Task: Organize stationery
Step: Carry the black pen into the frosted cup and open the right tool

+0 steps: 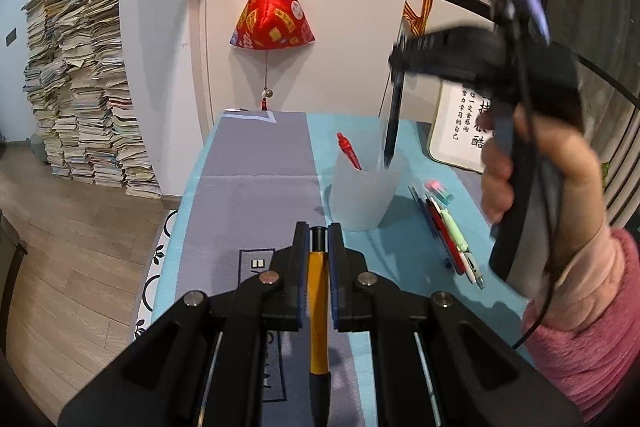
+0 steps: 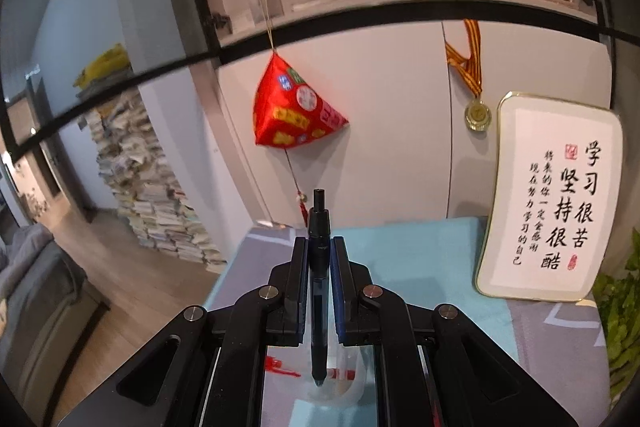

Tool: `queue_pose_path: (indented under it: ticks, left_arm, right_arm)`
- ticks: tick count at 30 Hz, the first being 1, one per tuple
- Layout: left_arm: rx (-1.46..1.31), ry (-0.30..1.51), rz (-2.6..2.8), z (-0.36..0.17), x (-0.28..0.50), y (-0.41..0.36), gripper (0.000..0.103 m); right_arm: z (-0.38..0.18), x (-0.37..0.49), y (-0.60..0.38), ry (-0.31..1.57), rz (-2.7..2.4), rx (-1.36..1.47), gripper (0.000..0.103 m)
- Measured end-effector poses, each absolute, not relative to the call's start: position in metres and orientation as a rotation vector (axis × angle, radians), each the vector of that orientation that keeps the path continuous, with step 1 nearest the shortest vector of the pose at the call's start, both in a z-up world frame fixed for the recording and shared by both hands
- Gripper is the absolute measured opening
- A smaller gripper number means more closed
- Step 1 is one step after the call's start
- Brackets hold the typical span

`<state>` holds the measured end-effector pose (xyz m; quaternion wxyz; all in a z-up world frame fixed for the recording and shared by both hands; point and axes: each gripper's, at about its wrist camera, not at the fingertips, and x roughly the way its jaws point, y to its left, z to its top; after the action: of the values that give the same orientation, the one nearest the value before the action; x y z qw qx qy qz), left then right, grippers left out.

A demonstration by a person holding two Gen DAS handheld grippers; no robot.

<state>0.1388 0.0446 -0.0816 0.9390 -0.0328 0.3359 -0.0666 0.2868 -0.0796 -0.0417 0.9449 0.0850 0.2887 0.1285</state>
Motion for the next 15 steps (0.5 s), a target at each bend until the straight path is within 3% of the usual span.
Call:
queue_pose_path:
  ticks: [15]
  left_arm:
    - [-0.072,0.676,-0.144,-0.078,0.14,0.044,0.007]
  right_arm:
    - [-0.086,0.28,-0.09,0.724,0.273,0.192,0.012]
